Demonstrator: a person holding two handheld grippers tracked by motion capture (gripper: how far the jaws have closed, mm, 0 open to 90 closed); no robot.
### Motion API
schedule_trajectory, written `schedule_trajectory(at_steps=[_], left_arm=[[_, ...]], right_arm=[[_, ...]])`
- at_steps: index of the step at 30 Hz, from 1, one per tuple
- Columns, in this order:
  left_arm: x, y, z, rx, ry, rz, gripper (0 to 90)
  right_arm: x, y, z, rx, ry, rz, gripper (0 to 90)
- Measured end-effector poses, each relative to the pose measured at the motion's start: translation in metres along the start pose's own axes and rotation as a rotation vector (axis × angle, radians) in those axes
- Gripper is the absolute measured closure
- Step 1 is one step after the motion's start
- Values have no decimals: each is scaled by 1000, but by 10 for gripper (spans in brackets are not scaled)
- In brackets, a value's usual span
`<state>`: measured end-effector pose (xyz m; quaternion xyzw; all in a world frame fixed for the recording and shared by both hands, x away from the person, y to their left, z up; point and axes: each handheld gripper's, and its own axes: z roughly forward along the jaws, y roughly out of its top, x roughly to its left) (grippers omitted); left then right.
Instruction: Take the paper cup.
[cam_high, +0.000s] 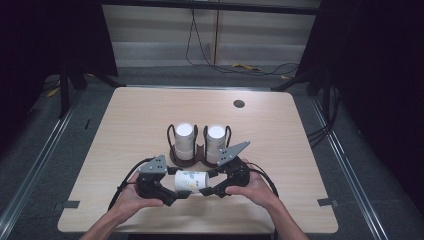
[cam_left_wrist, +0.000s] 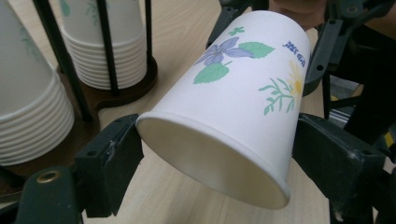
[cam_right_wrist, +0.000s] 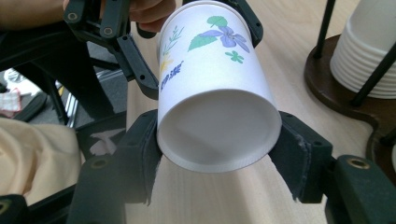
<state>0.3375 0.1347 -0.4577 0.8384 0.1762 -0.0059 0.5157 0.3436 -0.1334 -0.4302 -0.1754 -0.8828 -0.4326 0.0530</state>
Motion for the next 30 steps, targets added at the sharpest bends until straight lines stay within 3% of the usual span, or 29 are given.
schedule_trajectory(at_steps=[2, 7, 14, 30], left_arm=[[2, 1, 0, -10, -9, -30, 156], [4, 2, -3, -50, -27, -50, 155], [5, 3, -7, -98, -41, -60, 152], [8, -3, -9, -151, -54, -107, 153]], right_arm=[[0, -1, 0, -15, -3, 2, 377], [-1, -3, -1, -54, 2, 13, 378], [-2, -5, -3, -108, 26, 24, 379], [-2, -7, 1, -191, 45, 53, 381]])
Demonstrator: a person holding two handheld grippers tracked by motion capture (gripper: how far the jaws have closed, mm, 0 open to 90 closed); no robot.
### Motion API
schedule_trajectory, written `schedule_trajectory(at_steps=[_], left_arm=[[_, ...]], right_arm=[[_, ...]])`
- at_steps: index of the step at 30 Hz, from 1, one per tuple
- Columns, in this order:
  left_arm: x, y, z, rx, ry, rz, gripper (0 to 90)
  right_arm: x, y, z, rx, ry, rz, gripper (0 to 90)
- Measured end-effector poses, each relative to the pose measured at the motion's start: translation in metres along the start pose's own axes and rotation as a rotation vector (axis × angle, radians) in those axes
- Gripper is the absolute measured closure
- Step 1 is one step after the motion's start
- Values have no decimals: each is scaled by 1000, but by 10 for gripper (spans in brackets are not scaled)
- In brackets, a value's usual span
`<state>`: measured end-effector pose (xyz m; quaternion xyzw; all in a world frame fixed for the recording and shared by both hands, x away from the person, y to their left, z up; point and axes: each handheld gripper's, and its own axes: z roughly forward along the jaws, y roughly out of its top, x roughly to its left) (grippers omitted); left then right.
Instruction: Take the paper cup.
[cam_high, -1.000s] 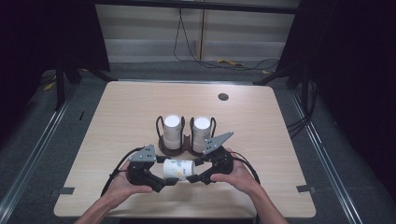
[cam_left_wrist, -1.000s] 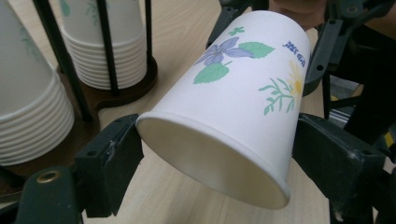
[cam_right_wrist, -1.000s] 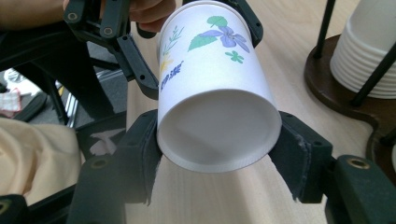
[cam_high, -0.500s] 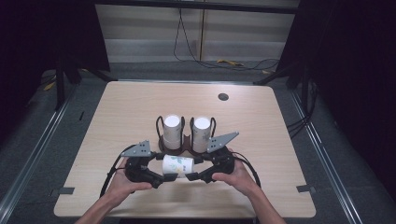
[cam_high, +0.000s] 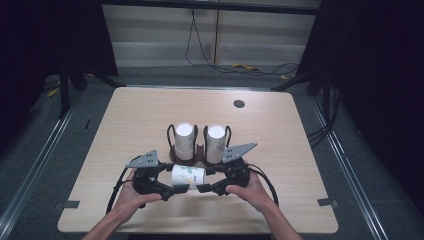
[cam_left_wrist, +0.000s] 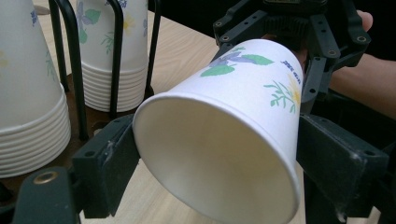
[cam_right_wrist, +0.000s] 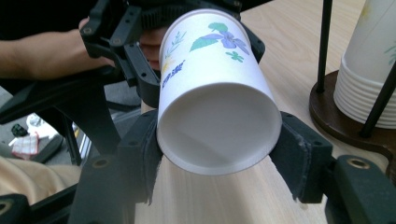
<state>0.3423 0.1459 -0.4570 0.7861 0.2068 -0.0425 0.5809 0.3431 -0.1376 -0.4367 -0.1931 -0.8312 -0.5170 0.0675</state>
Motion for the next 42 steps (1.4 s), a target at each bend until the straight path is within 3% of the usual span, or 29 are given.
schedule_trajectory(at_steps=[12, 20, 36, 42], left_arm=[[1, -1, 2, -16, -11, -20, 142], [2, 1, -2, -58, -29, -40, 149], [8, 0, -3, -90, -118, -57, 192], [9, -1, -4, -96, -118, -61, 186]], right_arm=[[1, 1, -1, -31, -1, 3, 382], [0, 1, -1, -66, 12, 9, 382], [-1, 2, -2, -32, 45, -20, 380], [0, 3, -1, -36, 42, -22, 381]])
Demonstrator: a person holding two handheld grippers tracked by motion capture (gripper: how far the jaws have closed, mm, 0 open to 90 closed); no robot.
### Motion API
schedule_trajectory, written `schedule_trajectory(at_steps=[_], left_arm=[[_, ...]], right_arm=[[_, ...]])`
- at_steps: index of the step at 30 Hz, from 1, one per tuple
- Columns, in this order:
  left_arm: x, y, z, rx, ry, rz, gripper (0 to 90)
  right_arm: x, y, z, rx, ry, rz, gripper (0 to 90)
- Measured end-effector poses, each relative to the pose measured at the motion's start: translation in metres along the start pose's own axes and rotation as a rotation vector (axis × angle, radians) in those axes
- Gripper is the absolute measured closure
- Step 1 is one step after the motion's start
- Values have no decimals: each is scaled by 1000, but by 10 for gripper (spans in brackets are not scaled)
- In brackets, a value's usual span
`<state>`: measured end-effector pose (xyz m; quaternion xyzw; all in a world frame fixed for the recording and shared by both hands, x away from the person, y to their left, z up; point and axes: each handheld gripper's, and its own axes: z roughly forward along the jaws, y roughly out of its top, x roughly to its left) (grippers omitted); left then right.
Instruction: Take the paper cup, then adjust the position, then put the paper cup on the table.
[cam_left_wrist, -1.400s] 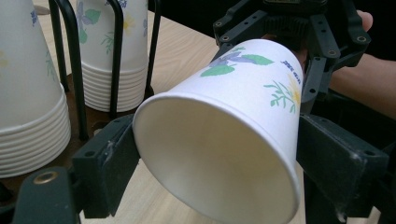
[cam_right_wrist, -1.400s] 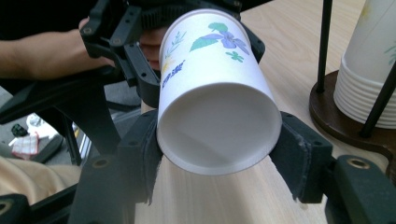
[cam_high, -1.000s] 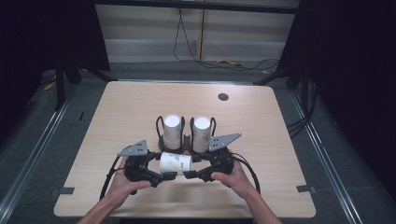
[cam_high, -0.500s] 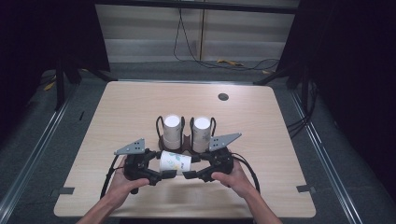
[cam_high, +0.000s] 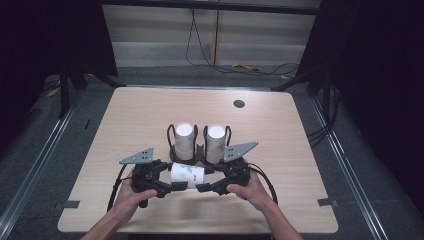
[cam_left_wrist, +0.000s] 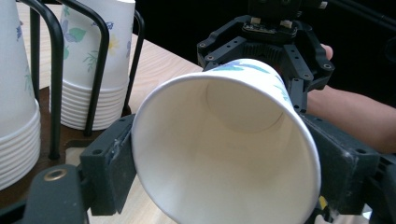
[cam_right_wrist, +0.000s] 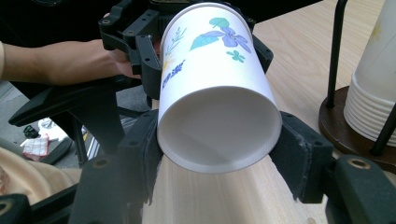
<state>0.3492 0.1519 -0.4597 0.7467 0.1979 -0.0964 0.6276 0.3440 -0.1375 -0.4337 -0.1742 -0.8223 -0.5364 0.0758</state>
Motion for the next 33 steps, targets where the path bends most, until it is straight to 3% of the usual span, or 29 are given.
schedule_trajectory(at_steps=[10, 20, 26, 29, 33], left_arm=[[0, 1, -4, 1, -9, 18, 239], [-3, 2, -3, -9, -1, 38, 262], [-4, 2, -5, -14, 9, 48, 270], [-3, 3, -6, -20, 23, 45, 264], [-2, 4, -9, -24, 39, 45, 265]], right_arm=[[0, 0, 1, 20, -6, -17, 366], [1, -3, 3, 46, -48, -31, 324], [1, -3, 5, 58, -53, -22, 260], [1, -4, 8, 84, -75, -15, 174], [0, -5, 6, 86, -110, -1, 147]])
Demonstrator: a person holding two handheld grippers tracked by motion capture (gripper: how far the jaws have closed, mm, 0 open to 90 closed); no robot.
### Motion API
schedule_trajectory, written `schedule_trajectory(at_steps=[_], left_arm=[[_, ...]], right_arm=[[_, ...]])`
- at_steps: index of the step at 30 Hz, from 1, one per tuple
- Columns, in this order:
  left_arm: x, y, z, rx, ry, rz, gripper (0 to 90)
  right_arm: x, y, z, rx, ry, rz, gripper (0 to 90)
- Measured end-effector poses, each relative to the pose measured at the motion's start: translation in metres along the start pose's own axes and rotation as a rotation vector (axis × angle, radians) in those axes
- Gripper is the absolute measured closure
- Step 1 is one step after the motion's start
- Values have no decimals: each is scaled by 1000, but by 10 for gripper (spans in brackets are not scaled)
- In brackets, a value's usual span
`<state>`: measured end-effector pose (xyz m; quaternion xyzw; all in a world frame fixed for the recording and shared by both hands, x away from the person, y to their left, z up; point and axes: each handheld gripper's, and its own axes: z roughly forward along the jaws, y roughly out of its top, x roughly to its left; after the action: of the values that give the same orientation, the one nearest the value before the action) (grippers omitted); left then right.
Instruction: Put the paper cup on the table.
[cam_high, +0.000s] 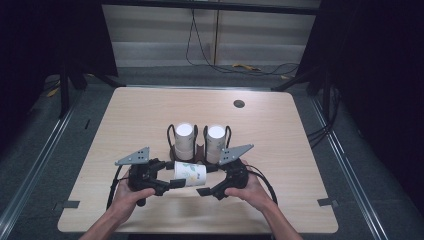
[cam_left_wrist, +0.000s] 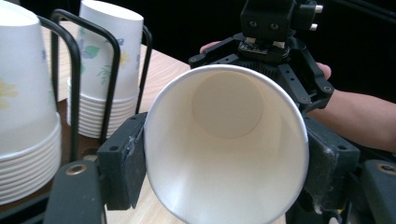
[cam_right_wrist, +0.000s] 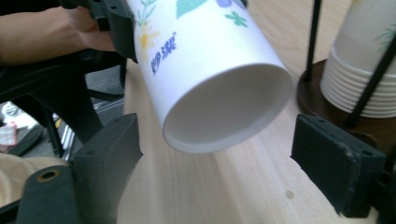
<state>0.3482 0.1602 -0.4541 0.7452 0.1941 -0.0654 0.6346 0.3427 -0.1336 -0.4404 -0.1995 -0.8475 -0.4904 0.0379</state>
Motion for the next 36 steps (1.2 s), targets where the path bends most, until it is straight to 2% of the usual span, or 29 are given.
schedule_trajectory(at_steps=[4, 9, 13, 14, 16, 21, 22, 28, 32, 36], left_arm=[[1, 3, -5, -6, 32, -8, 264], [3, 7, -11, 13, 71, 18, 263], [5, 7, -15, 29, 101, 8, 259], [7, 7, -16, 44, 124, 6, 257], [9, 8, -18, 60, 138, 4, 253], [12, 8, -21, 79, 184, -4, 253], [13, 8, -23, 87, 206, -7, 253], [16, 8, -26, 94, 233, -29, 253], [19, 10, -30, 127, 263, -39, 253], [22, 14, -38, 128, 271, -52, 252]], right_arm=[[-1, -2, -4, 15, -60, 7, 149], [-1, -10, -11, 48, -99, 18, 152], [0, -16, -24, 48, -139, 30, 158], [0, -18, -27, 48, -152, 39, 159], [0, -22, -33, 41, -170, 46, 160], [1, -27, -41, 41, -214, 60, 161], [2, -28, -42, 40, -213, 61, 160], [2, -33, -47, 40, -237, 69, 157], [-1, -37, -52, 17, -252, 85, 159], [-5, -40, -54, 8, -259, 101, 162]])
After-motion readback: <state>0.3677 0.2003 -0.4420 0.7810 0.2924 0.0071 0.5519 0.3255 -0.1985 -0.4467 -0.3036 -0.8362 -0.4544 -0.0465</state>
